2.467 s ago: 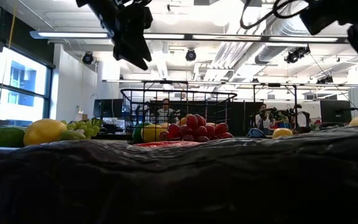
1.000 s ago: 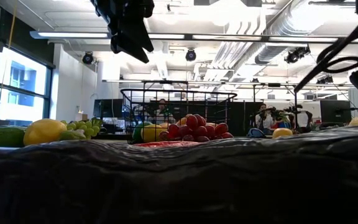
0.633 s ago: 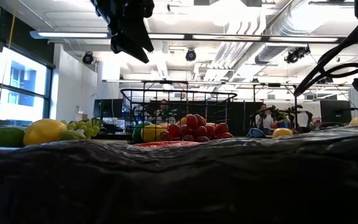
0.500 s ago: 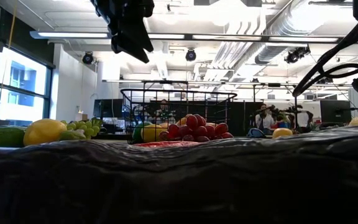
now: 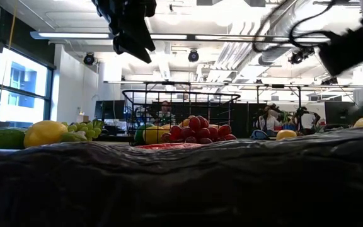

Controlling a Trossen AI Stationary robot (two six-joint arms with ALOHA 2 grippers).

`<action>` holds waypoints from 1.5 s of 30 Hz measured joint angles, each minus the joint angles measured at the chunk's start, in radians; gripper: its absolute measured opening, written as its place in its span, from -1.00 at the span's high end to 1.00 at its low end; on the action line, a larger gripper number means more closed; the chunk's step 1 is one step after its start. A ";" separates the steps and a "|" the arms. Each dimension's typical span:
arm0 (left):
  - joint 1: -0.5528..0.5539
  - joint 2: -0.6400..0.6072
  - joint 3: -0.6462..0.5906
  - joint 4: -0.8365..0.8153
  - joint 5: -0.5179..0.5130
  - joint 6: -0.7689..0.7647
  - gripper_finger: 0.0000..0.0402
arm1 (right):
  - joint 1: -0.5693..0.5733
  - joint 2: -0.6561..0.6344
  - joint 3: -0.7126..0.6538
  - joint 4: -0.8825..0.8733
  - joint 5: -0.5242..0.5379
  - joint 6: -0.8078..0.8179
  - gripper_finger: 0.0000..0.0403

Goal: Build produce basket
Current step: Put the lime into the wire basket

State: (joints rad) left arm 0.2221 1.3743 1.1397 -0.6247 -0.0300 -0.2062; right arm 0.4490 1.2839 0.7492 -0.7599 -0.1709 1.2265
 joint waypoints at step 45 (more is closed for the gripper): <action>0.059 0.000 0.000 0.466 0.228 0.076 -0.44 | -0.432 0.000 0.390 0.357 0.323 -0.763 0.45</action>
State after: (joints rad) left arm 0.2810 1.3743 1.1400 -0.1592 0.1978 -0.1303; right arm 0.0173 1.2835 1.1397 -0.4025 0.1524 0.4637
